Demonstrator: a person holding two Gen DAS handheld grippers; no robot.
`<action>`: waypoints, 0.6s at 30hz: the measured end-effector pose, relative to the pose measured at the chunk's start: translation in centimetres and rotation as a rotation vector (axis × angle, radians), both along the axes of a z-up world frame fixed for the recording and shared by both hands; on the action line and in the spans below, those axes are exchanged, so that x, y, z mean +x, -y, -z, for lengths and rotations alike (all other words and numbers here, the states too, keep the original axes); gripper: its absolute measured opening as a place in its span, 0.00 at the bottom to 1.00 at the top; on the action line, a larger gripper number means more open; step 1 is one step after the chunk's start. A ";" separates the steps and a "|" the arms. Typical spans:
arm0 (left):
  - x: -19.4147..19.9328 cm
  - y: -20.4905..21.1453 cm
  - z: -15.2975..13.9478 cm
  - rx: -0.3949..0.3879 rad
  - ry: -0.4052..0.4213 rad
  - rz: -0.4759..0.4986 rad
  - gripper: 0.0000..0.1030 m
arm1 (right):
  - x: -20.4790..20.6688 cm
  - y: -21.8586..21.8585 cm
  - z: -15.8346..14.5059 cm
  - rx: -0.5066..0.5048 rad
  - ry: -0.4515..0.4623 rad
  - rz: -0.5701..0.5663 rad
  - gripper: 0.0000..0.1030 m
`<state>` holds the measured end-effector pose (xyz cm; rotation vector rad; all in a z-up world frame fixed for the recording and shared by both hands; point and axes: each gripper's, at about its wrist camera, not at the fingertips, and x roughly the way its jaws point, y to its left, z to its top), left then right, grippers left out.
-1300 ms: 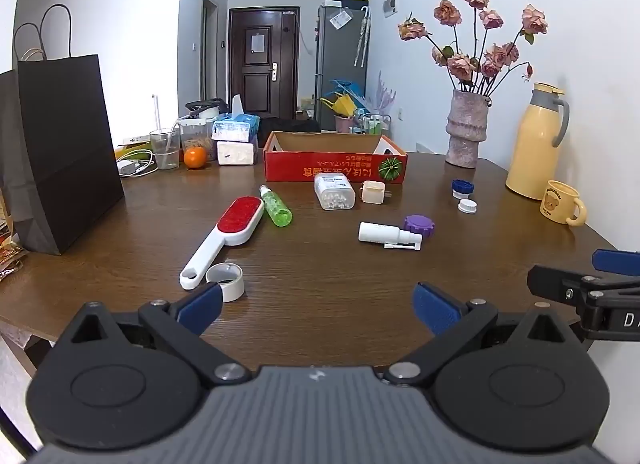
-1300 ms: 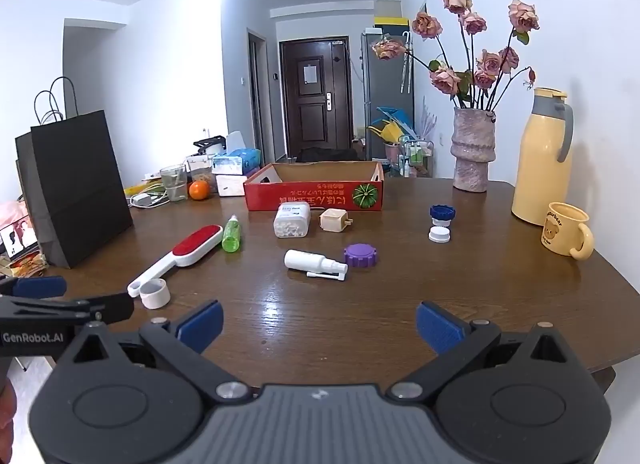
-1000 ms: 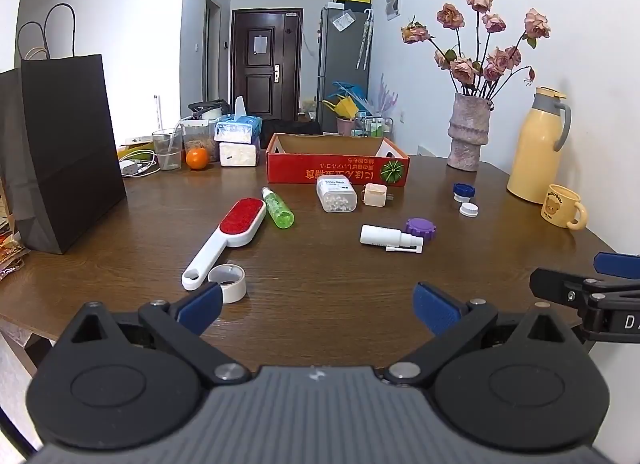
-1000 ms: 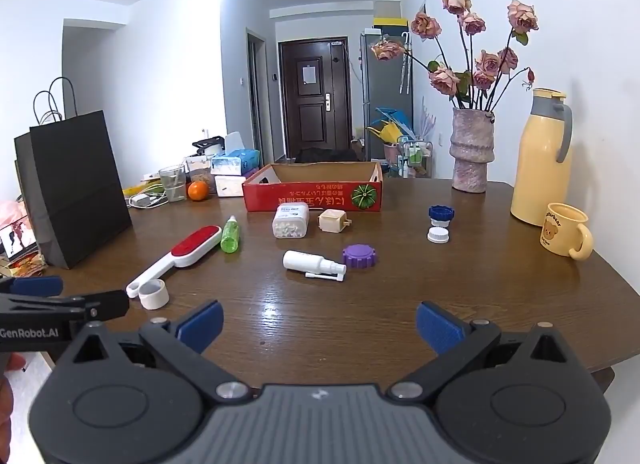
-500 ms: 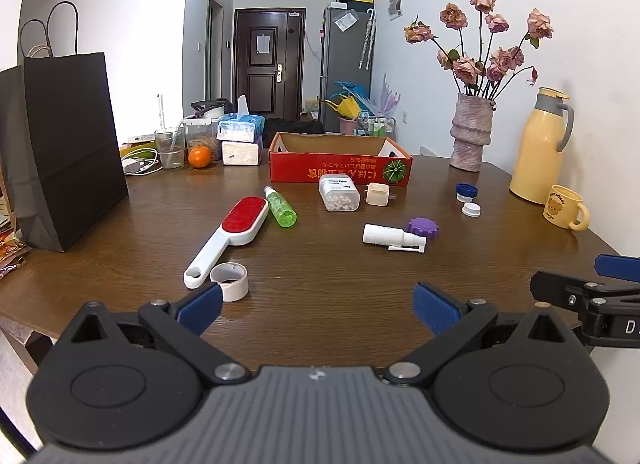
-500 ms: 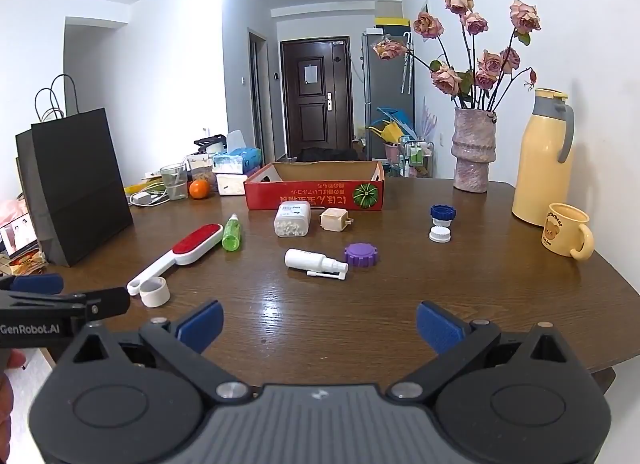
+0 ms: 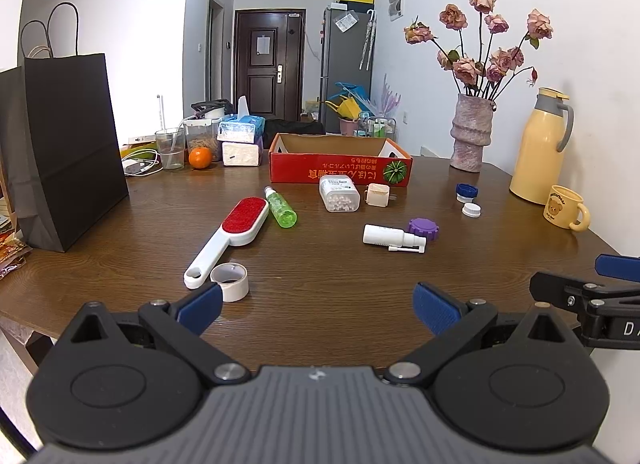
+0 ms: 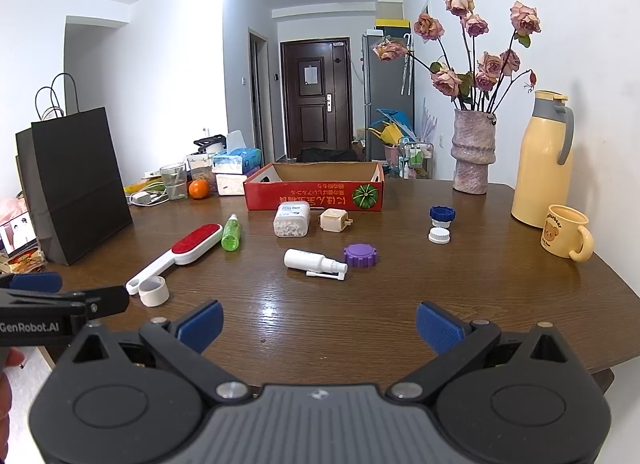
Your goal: Organize rigid objects
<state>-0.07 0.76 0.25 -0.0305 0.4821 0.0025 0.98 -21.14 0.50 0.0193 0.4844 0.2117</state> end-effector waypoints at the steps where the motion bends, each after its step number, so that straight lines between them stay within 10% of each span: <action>1: 0.0 0.1 0.0 -0.001 0.000 -0.001 1.00 | 0.0 0.0 0.0 0.000 0.000 0.000 1.00; 18: -0.1 0.1 0.0 -0.001 0.002 -0.002 1.00 | -0.1 0.0 -0.1 -0.001 0.001 0.000 1.00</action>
